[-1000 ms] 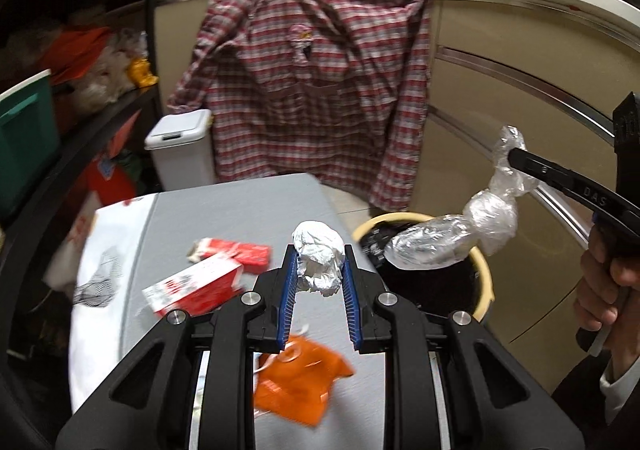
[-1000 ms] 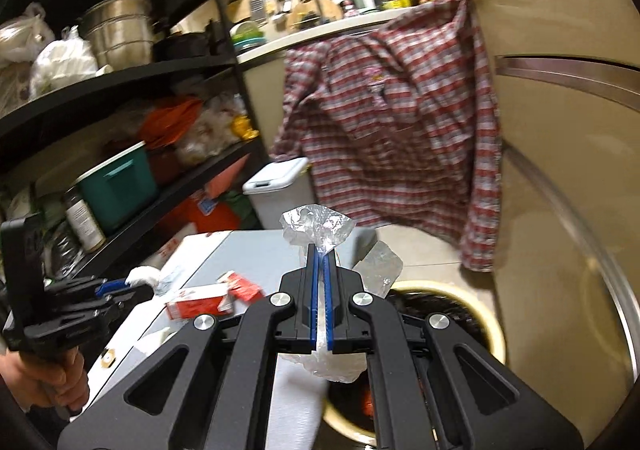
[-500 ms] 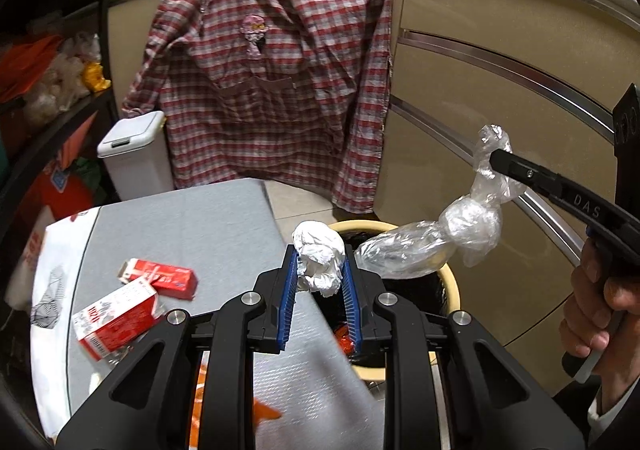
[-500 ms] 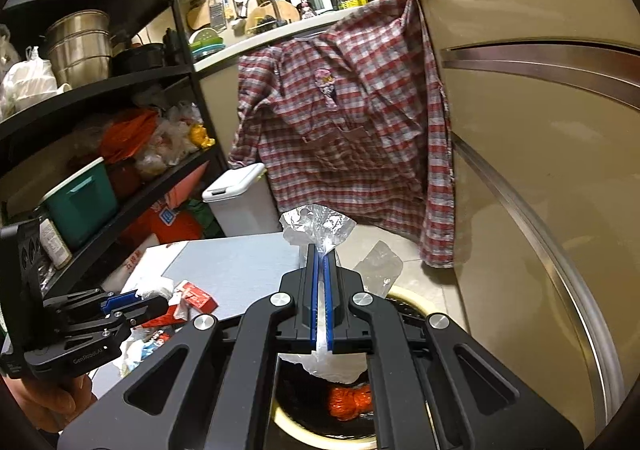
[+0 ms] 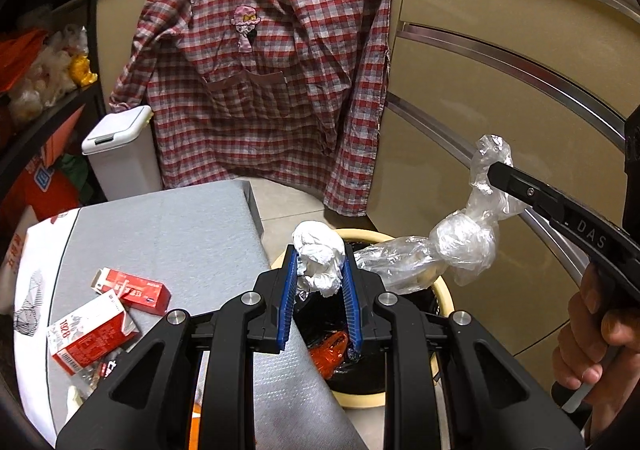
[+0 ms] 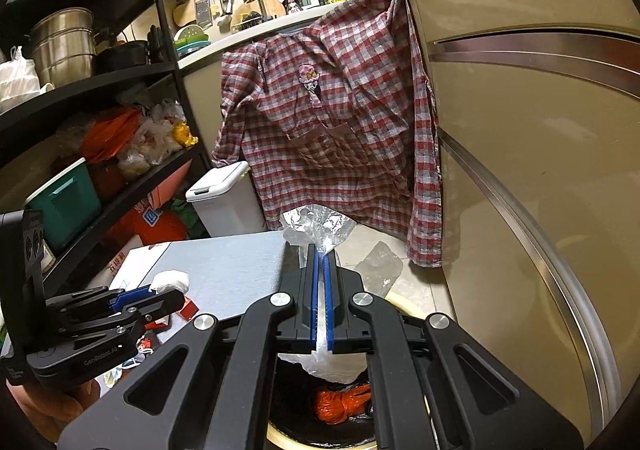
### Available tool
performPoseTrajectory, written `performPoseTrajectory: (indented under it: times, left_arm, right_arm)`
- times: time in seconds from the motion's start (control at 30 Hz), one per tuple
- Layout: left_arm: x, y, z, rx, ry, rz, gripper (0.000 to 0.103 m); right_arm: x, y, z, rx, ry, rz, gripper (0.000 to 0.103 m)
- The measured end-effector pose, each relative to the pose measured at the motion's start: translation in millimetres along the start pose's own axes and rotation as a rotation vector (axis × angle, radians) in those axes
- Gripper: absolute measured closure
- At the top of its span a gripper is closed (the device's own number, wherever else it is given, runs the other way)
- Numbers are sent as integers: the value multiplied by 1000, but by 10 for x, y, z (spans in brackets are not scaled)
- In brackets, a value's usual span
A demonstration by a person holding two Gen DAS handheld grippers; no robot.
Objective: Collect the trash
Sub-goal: 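Open both tools to drop the tissue and plastic bag into the bin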
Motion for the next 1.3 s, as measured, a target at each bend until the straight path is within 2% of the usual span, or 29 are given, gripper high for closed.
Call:
performPoseTrajectory:
  times: [0.27,0.33,0.37,0.4,0.43,0.47,0.63,0.77,1.07,1.3]
  left_arm:
    - [-87,28,113,13,-16,9,81]
    - [-113,43,140,17,-21,10,81]
    - [-125,60,155,20,-23,10,74]
    - [-146,75,181,32,-36,10,61]
    - [-149,92,196,36,-44,6,59]
    - [-142,109,204,36,-42,0,59]
    - [-128,124,189,34,-49,-11,59]
    - [-83,110,120,19,-42,-10,59]
    - [307,95,-185,-22,-5,-18,59]
    - [918,71,-598,-72,71,3,60]
  right_arm:
    - [-22,-13,84,16,-10,4,100]
    - [-34,-17,106,25,-12,8,96]
    - [-46,-20,118,30,-19,11,94]
    - [-59,-26,127,35,-26,15,91]
    - [-70,-25,130,35,-27,19,81]
    - [-81,-28,131,34,-29,23,78]
    - [-111,-31,115,31,-37,25,74]
    - [-130,-32,107,27,-38,33,73]
    - [-73,-49,111,24,-33,18,73]
    - [129,-98,107,22,-4,2,73]
Point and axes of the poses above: each gripper's, at about its wrist camera, not at the fingertips, and z roughly the way its jaws point, x to its left, y to its top, the point moved 3 cm from there along z, roughly the way its jaws point, and after that the axes turned 15 degrees about y, right-handed, at the moved point
